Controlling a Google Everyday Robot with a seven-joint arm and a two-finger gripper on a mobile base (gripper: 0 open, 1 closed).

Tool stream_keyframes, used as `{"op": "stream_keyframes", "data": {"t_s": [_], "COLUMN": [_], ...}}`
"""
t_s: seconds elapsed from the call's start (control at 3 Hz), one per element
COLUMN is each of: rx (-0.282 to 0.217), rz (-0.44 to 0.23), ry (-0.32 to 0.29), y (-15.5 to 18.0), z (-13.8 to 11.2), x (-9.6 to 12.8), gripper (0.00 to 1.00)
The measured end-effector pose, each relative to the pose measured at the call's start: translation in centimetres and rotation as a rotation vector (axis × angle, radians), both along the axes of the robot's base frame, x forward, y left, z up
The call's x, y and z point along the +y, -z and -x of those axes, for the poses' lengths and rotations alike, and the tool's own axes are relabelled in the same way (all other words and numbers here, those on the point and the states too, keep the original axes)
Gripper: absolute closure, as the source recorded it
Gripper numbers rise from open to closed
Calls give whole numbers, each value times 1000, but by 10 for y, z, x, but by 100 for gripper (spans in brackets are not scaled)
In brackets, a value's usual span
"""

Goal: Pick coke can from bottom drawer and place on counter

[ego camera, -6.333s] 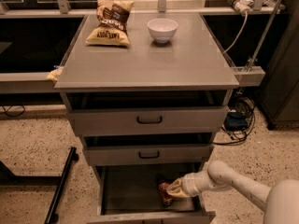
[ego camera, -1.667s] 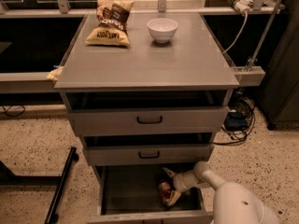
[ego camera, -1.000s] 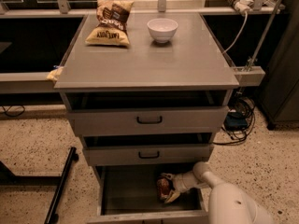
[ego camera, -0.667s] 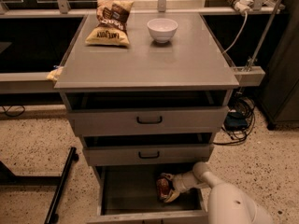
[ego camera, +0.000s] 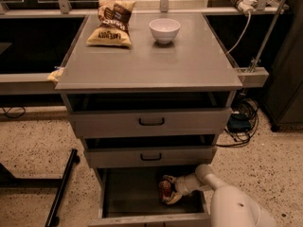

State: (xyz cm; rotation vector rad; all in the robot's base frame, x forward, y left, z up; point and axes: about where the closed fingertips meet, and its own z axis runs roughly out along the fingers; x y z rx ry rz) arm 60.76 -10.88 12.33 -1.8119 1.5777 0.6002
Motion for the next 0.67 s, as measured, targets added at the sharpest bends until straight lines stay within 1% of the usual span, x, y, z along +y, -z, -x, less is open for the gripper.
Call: {"op": "stream_keyframes", "data": {"t_s": [0.33,0.67], "rx": [-4,-30], "rz": [7,47], "ry": [5,44], "y": [-8,-35], "z": [5,10], "x": [-3,-20], "gripper": [100,100]}}
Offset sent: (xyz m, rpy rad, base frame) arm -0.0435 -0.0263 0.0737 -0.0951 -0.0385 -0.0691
